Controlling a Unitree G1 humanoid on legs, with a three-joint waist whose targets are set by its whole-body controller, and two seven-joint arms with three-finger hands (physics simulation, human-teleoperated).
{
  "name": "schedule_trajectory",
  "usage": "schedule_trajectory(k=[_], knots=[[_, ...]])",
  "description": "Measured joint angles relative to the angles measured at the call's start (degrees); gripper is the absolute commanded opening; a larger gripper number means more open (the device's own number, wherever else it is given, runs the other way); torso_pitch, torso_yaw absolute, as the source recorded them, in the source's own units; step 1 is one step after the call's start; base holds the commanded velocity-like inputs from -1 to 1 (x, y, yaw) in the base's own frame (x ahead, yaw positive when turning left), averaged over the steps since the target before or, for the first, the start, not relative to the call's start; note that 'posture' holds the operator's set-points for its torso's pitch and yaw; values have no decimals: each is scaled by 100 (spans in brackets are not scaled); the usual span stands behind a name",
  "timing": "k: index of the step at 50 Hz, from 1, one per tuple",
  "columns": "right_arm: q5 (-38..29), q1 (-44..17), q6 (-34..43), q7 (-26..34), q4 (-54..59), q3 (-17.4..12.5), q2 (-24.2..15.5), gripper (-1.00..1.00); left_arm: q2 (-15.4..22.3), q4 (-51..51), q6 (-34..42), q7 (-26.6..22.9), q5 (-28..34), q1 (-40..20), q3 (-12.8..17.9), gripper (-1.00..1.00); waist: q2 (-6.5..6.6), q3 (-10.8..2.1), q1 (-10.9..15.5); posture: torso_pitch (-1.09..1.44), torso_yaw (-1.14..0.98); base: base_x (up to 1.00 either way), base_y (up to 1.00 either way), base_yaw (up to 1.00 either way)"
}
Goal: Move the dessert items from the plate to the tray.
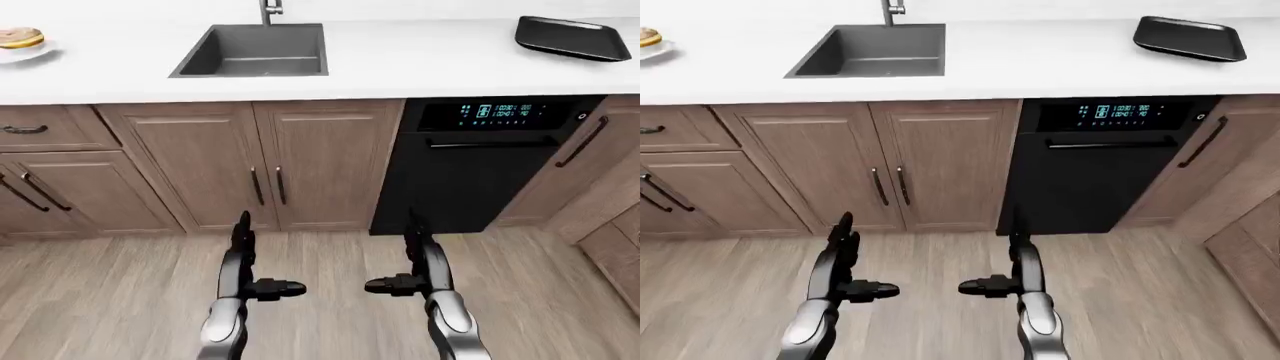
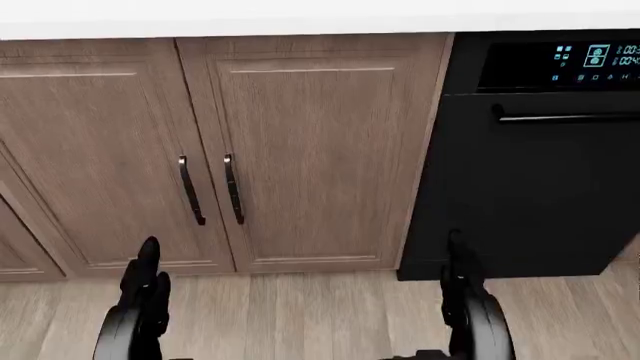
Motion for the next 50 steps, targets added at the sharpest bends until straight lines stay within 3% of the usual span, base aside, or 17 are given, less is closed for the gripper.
schedule_trajectory(k=[1, 3, 5, 7, 12, 18, 24, 28, 31, 33, 35, 39, 42, 47, 50], knots=[[34, -41, -45, 15, -18, -11, -2, 100, -4, -311, 143, 20, 6, 82, -9, 100, -30, -55, -17, 0, 0, 0, 0, 0], [109, -182, -295, 6, -38, -130, -39, 100, -41, -1235, 503, 65, 31, 129, -108, 100, -28, -330, 40, 0, 0, 0, 0, 0], [146, -142, -398, -27, -23, -151, -28, 100, -65, -1681, 684, 81, 45, 138, -184, 100, -64, -238, 55, 0, 0, 0, 0, 0], [153, -24, -286, -28, -120, -102, -39, 100, -72, -1981, 962, 95, 80, 238, -241, 100, -41, -308, 41, 0, 0, 0, 0, 0], [44, -101, 530, 84, -776, -118, -148, 100, -13, -2503, 1893, 45, 121, 107, -203, 100, -12, -296, 45, 0, 0, 0, 0, 0], [122, -467, 1969, 357, -2300, -336, -303, 100, 245, -3635, 3443, -251, 99, -523, 172, 100, -27, -387, 52, 0, 0, 0, 0, 0], [598, -1000, 3025, 455, -3446, -756, -469, 100, 505, -4324, 4831, -407, -11, -1291, 672, 100, 3, -445, -16, 0, 0, 0, 21, 0], [772, -1236, 3417, 365, -3646, -790, -536, 100, 603, -4547, 5336, -385, -141, -1569, 776, 100, -176, -446, -24, 0, 0, 0, 57, 0], [895, -1300, 3534, 319, -3732, -854, -611, 100, 676, -4622, 5563, -332, -245, -1746, 892, 100, -42, -385, -52, 0, 0, 0, 58, 0], [959, -1269, 3522, 316, -3732, -956, -666, 100, 722, -4657, 5699, -301, -308, -1825, 916, 100, 151, -316, -85, 0, 0, 0, 59, 0], [971, -1292, 3545, 303, -3661, -1013, -735, 100, 784, -4719, 5890, -274, -371, -1934, 931, 100, 436, -331, -88, 0, 0, 0, 65, 0], [1058, -1419, 3952, 324, -3710, -899, -779, 100, 942, -4833, 6383, -213, -472, -2162, 1145, 100, 347, -266, 61, 0, 0, 0, 68, 0], [1112, -1508, 4037, 359, -3811, -974, -841, 100, 988, -4964, 6552, -169, -578, -2357, 1226, 100, 115, -294, 32, 0, 0, 0, 68, 0], [1153, -1753, 4112, 317, -3907, -1106, -949, 100, 1086, -5059, 6733, -120, -781, -2586, 1238, 100, -291, -229, -25, 0, 0, 0, 69, 0], [1182, -1729, 4275, 295, -3846, -1145, -996, 100, 1050, -4987, 6823, -111, -902, -2507, 1165, 100, -333, -261, -119, 0, 0, 0, 70, 0]])
